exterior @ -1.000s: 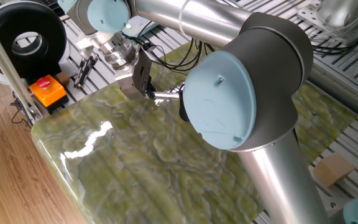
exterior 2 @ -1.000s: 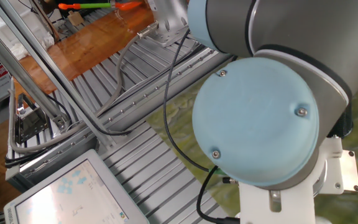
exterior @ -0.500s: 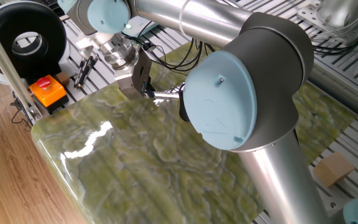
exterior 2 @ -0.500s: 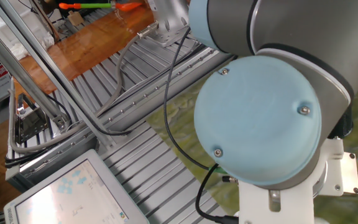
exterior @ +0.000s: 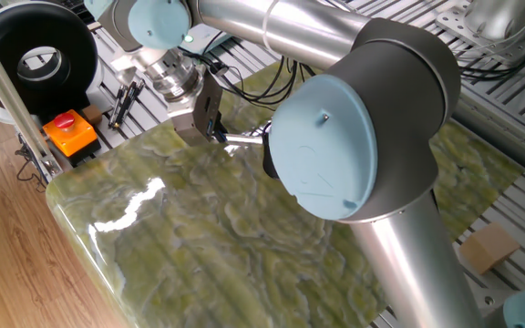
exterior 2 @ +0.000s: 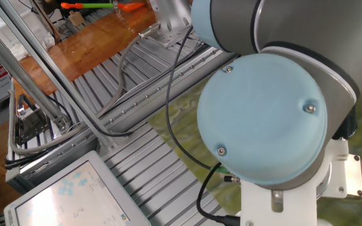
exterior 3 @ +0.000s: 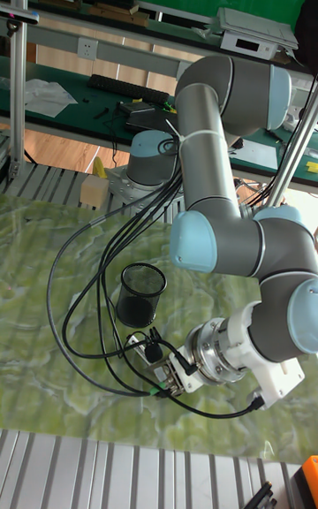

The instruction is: Put the pen into the pen holder

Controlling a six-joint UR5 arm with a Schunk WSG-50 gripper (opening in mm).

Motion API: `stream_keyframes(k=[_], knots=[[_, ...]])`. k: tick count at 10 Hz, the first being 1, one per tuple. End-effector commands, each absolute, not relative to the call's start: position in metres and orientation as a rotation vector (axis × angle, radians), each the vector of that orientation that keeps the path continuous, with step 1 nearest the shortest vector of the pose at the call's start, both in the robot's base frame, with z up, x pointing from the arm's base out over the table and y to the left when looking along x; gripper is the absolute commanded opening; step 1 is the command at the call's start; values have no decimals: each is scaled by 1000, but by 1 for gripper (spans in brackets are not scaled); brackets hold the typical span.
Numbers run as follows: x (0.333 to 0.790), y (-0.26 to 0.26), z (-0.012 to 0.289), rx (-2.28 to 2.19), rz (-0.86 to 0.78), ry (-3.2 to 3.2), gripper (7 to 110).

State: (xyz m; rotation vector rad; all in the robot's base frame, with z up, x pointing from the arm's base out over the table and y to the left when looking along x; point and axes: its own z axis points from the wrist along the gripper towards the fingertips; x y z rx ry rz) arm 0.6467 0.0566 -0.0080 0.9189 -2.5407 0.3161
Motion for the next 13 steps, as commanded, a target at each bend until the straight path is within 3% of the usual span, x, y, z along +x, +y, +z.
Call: stream_keyframes(k=[1,7,13], knots=[[647,59,-4,901,310,-2558,7],[642,75,19,882,231,-2603,7],[652,100,96,971,-34,-2820,7]])
